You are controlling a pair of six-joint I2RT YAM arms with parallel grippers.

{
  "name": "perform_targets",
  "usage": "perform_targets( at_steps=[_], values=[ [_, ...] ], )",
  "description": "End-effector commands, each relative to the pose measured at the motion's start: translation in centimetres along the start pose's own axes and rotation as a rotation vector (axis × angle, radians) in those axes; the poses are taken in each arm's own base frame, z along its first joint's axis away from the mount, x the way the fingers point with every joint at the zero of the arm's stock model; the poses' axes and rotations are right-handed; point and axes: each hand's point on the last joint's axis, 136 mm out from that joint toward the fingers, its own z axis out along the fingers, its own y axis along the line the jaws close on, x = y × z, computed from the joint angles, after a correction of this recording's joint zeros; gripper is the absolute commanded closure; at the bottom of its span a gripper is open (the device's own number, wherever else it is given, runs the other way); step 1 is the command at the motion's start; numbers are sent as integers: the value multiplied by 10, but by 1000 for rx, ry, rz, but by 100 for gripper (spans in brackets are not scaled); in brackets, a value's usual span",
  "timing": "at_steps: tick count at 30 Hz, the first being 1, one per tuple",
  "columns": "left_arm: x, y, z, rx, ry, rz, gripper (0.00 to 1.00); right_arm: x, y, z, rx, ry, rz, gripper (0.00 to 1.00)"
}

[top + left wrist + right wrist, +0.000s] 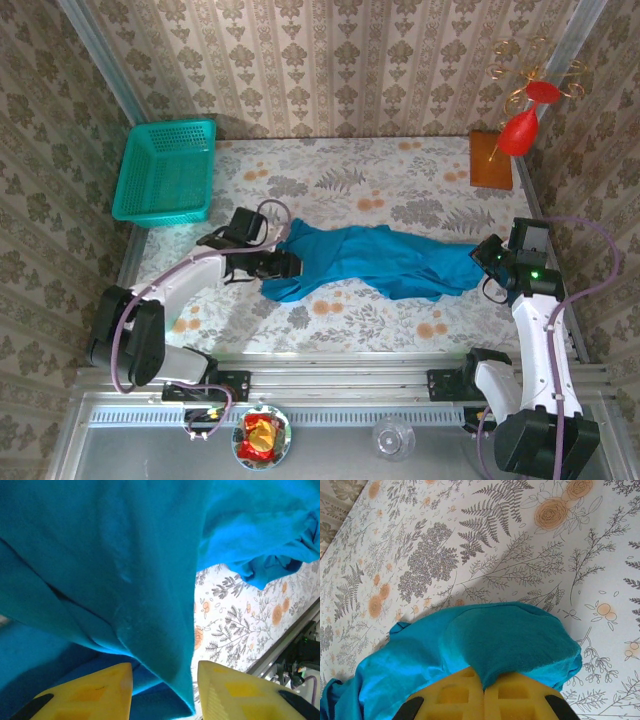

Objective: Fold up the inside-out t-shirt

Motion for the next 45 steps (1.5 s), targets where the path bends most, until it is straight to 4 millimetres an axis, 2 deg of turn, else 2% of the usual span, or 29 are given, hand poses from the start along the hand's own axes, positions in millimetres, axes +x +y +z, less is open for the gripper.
perform_targets(
  at_steps=[1,8,16,19,28,32,36,45],
  values=[
    [4,-5,2,-3,8,-39,60,-10,10,-11,-32,-36,-4,100],
    [3,-17,9,39,-11,-50,60,-12,11,-14,-35,-42,-4,100],
    [-13,-39,2,94,-56,-23,73,-12,11,-15,-31,-40,-9,100],
    [-12,-45,5,102,-46,3,74,-11,10,-14,-32,-37,-8,100],
    [0,-41,28,52,39,32,73,-8,9,-12,-27,-23,-11,100],
    [-1,-38,24,-23,28,77,77,-10,10,-15,-32,-32,-12,100],
    [-1,-37,17,-62,23,106,78,-12,12,-16,-32,-39,-14,100],
    [22,-41,23,-114,134,252,80,-12,14,-15,-40,-30,-13,100]
  ],
)
